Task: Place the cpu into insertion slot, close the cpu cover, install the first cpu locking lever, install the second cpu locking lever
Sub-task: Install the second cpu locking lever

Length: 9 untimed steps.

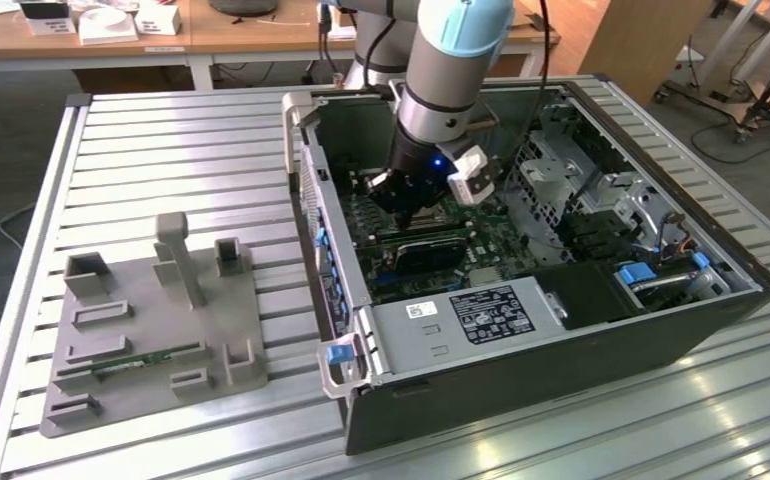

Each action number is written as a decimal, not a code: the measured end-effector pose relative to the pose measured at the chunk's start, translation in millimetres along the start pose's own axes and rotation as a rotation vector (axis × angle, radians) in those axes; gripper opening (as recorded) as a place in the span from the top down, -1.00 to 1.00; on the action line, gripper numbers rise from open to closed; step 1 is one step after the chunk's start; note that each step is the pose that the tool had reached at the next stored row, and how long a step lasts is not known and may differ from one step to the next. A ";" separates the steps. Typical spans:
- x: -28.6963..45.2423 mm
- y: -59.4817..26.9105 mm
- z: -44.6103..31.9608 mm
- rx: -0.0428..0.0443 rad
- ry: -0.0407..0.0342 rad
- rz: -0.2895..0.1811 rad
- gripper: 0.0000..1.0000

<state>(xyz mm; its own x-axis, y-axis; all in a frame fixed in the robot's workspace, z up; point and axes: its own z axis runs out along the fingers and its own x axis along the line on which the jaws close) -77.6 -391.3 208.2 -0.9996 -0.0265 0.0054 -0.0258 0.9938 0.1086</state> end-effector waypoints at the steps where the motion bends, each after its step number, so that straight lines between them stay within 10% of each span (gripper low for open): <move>1: 0.1 -0.1 0.3 -0.0010 0.0000 0.000 0.80; 9: 0.8 -0.3 0.6 -0.0096 -0.0010 0.000 0.80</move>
<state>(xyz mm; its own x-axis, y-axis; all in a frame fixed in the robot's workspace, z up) -78.4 -391.5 207.6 -0.9996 -0.0267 0.0043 -0.0260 0.9927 0.1181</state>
